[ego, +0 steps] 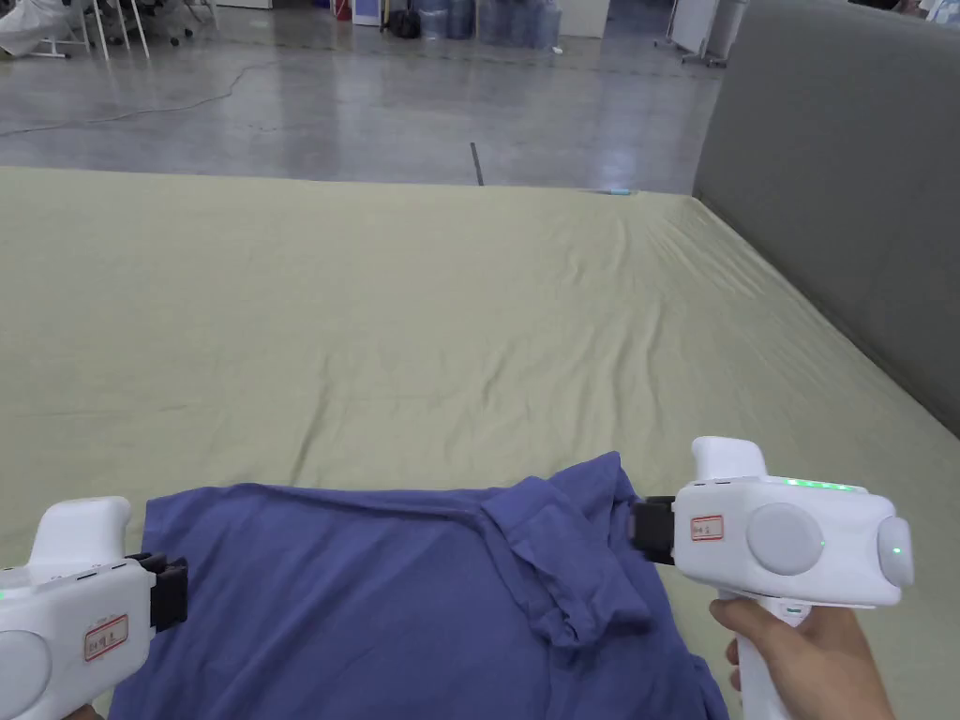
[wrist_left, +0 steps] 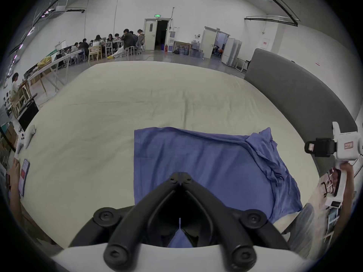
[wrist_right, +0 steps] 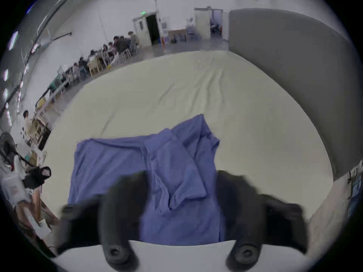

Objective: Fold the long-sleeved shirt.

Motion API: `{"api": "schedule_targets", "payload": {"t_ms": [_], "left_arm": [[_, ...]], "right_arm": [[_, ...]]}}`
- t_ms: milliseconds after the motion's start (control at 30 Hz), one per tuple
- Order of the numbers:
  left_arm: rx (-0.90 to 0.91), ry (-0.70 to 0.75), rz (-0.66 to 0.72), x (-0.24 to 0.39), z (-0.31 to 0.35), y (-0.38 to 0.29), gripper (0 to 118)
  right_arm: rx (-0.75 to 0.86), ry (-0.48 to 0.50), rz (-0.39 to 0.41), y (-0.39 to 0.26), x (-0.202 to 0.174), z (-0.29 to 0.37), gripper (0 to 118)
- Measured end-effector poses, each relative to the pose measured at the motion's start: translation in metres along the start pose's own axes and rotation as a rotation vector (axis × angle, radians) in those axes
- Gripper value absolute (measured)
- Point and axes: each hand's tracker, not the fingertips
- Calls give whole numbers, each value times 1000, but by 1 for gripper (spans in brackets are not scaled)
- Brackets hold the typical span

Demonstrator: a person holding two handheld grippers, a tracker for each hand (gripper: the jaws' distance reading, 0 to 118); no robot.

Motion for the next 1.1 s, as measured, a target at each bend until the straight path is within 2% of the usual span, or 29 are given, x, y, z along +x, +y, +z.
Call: {"api": "schedule_targets", "payload": {"t_ms": [33, 100, 333, 433, 533, 567, 600, 633, 667, 733, 867, 900, 933, 1033, 1067, 1100], "left_arm": [[-2, -5, 7, -1, 0, -3, 0], [-21, -10, 19, -2, -4, -5, 0], [-26, -14, 17, -3, -16, 8, 0], [-18, 2, 26, -8, -34, 35, 0], [-55, -11, 93, -29, -83, 74, 0], [-81, 8, 114, -36, -102, 84, 6], [-121, 46, 116, -43, -124, 92, 42], [-161, 77, 118, -48, -143, 99, 86], [-174, 123, 102, -54, -161, 102, 109], [-228, 200, 73, -63, -191, 108, 107], [-374, 254, 70, -74, -231, 102, 105], [-400, 263, 69, -74, -234, 99, 93], [-405, 257, 64, -74, -238, 96, 76], [-376, 257, -55, -66, -236, 91, 58], [-366, 255, -98, -63, -230, 92, 35], [-344, 281, -122, -62, -223, 95, 1]], "right_arm": [[-17, -7, -7, -4, 2, -3, 4], [-81, -10, 39, -7, 6, -13, 4], [-89, -18, 31, 4, 5, -28, 4], [-92, -14, 51, 18, -3, -35, 4], [-93, -4, 77, 28, -9, -46, 4], [-96, 0, 78, 29, -11, -51, 4], [-100, 0, 80, 30, -13, -57, 4], [-108, -2, 81, 30, -14, -62, 4], [-116, -3, 81, 30, -16, -66, 4], [-130, -6, 71, 28, -17, -74, 4], [-168, -14, 66, 23, -16, -85, 4], [-176, -19, 70, 22, -16, -87, 4], [-183, -25, 75, 22, -15, -89, 4], [-192, -38, 79, 21, -11, -93, 4], [-197, -42, 78, 22, -10, -94, 4], [-201, -48, 76, 24, -9, -94, 4]]}}
